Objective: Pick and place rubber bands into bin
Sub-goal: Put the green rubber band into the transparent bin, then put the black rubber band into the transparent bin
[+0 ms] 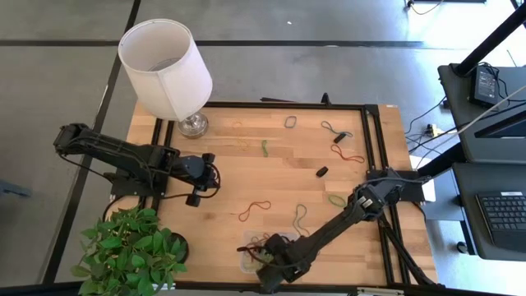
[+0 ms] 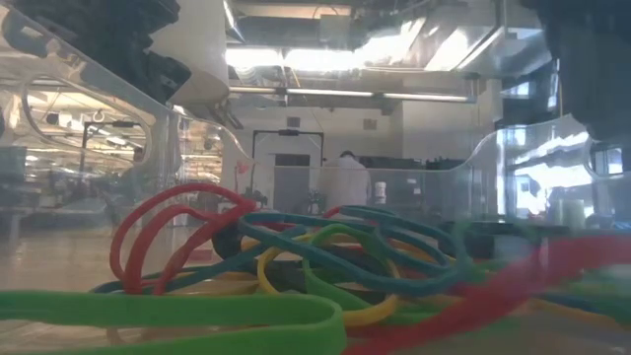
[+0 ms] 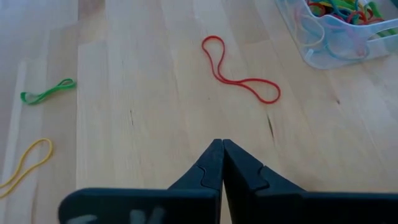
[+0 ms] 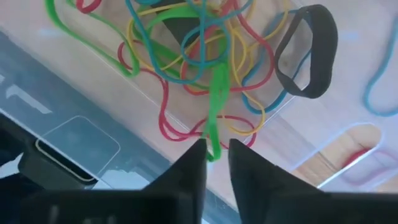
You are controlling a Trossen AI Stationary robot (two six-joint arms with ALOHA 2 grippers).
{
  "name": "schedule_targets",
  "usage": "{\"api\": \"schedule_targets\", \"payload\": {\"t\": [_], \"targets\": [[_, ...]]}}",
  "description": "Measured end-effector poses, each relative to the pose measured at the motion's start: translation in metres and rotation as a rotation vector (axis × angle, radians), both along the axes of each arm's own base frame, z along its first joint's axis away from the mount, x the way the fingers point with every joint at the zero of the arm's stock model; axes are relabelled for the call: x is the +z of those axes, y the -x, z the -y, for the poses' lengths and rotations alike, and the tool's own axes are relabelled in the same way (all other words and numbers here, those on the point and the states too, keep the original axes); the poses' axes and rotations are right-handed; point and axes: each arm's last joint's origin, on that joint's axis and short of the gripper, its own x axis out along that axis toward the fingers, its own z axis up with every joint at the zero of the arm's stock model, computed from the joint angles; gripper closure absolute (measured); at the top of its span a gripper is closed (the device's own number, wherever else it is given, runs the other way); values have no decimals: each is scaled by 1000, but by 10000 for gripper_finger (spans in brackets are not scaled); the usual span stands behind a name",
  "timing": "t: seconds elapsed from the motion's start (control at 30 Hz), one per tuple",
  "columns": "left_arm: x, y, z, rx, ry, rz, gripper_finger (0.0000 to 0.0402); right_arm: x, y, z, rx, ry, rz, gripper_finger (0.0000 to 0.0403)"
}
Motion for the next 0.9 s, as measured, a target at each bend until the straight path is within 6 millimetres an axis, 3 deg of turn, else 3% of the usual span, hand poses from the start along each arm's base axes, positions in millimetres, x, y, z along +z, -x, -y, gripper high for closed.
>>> {"api": "schedule_targets", "payload": {"t": [0.2,0.37,0.53,0.7,0.9], "targets": [[0,0,0,-1,2,0,398,0,1,0,-18,3,-7,278],[0,0,0,2,5,-1,400,10,0,0,-18,-5,10,267],[0,0,0,25,27,-4,399,19,-4,8,6,1,15,300],[0,0,0,20,22,-3,399,22,-11,17,133,13,41,390],[0,0,0,20,21,-3,400,21,-19,29,226,44,57,399]]}}
